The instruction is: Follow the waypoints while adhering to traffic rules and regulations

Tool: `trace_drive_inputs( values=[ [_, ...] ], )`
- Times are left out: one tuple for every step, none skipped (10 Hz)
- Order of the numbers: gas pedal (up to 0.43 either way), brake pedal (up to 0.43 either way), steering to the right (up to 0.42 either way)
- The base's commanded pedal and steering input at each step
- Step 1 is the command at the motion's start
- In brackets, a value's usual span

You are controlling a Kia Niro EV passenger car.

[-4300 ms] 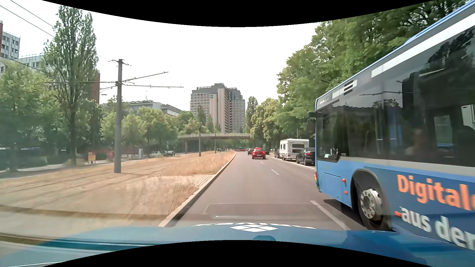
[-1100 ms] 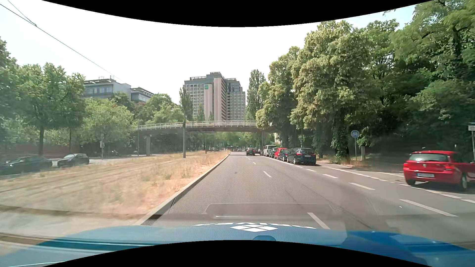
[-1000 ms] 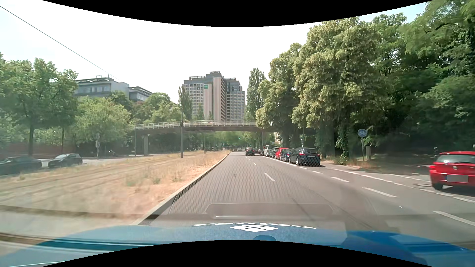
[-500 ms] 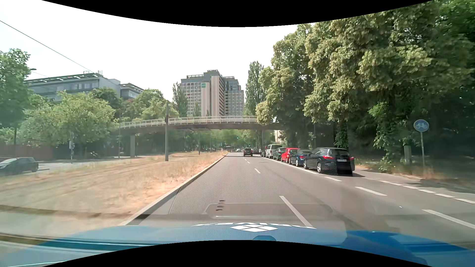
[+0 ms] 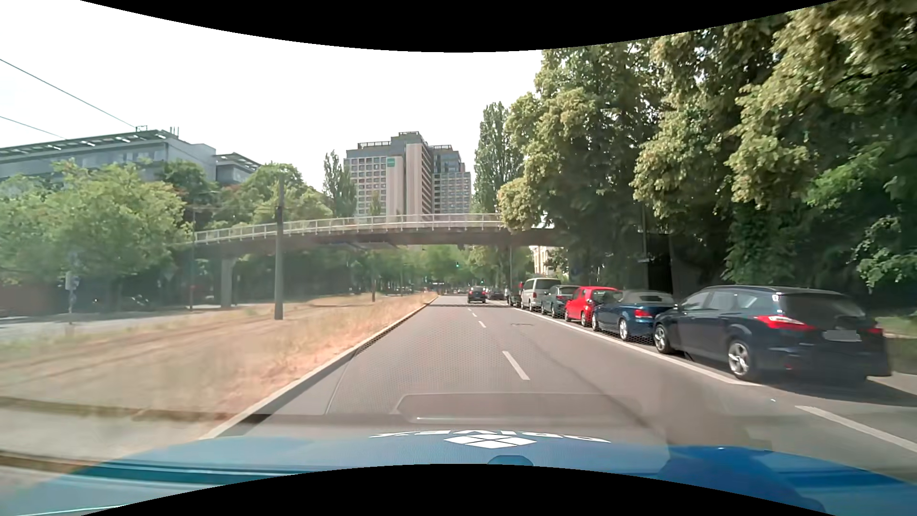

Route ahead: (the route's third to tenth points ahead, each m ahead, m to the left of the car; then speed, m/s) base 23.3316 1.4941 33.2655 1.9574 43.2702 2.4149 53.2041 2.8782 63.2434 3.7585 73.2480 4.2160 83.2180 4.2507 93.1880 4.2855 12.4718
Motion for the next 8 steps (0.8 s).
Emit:
trace_drive_inputs(
  values=[
    [0.26, 0.0, -0.001],
    [0.26, 0.0, -0.001],
    [0.248, 0.0, -0.002],
    [0.24, 0.0, -0.002],
    [0.22, 0.0, -0.002],
    [0.209, 0.0, -0.002],
    [0.197, 0.0, -0.002],
    [0.197, 0.0, -0.002]
  ],
)
